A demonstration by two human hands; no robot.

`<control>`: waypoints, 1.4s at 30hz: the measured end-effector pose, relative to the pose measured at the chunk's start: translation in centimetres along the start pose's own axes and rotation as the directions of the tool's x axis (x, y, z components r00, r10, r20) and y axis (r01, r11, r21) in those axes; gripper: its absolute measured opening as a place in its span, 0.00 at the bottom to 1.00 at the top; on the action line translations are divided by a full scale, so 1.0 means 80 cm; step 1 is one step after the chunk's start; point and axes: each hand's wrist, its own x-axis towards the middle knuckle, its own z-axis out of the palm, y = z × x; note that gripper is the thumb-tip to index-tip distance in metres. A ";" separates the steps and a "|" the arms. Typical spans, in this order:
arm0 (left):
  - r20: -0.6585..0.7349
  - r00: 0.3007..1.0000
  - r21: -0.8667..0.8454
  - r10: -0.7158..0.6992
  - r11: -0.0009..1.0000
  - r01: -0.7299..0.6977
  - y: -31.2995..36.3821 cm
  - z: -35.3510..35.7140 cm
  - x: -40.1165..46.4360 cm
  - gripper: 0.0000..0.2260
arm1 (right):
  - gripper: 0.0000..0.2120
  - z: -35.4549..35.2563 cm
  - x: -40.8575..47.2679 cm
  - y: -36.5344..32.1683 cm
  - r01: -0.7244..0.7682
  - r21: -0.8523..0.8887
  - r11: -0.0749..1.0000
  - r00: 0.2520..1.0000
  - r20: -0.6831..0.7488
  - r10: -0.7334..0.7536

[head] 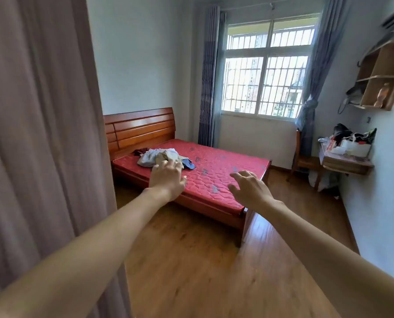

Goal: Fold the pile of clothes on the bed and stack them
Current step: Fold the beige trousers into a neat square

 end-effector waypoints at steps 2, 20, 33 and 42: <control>0.027 1.000 0.023 -0.007 1.000 0.006 0.010 0.026 0.030 0.25 | 0.22 0.016 0.023 0.031 -0.026 -0.016 1.000 0.999 0.021 0.027; 0.158 0.982 0.094 -0.100 0.992 0.085 0.061 0.208 0.310 0.24 | 0.22 0.156 0.320 0.205 0.042 0.059 0.997 0.986 0.157 -0.051; 0.099 0.978 0.154 -0.184 0.974 0.168 -0.132 0.302 0.546 0.23 | 0.21 0.262 0.635 0.133 0.103 0.091 0.990 0.989 0.092 -0.112; 0.208 0.945 0.111 -0.252 0.966 0.233 -0.252 0.417 0.638 0.22 | 0.21 0.408 0.769 0.074 0.156 0.107 0.982 0.954 0.242 -0.177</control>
